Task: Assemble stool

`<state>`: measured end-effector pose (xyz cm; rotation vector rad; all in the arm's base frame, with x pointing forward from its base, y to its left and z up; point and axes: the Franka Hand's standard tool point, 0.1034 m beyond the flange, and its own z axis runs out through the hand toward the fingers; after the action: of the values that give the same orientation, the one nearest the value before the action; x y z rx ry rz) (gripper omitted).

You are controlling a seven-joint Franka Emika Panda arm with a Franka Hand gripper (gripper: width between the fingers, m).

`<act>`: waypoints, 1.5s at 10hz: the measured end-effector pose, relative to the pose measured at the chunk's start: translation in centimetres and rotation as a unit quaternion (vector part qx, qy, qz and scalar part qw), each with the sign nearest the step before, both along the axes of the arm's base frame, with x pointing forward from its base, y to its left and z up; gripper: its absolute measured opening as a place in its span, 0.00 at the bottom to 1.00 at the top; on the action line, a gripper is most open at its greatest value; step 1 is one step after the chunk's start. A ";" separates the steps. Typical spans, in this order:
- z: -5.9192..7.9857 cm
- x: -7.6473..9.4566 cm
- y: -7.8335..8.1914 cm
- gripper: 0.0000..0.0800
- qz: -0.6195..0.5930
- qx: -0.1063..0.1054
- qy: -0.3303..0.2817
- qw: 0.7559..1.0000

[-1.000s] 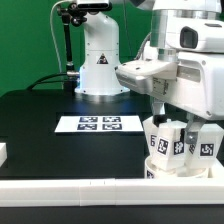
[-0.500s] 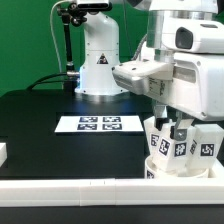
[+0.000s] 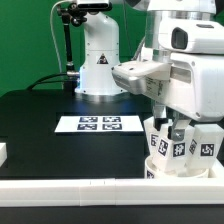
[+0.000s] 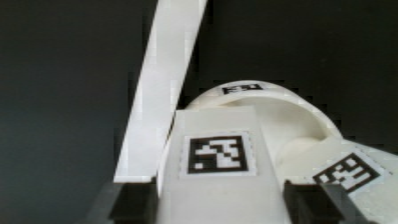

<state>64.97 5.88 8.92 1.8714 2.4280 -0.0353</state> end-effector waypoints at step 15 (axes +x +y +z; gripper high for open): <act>-0.2 -0.7 0.3 0.42 -0.611 0.025 -0.027 0.791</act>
Offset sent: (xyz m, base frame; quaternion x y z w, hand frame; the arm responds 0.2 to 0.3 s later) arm -0.0179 -0.0115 -0.0042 0.0286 -0.0100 0.2904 0.9564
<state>64.31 6.22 8.73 2.9835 0.7795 0.0129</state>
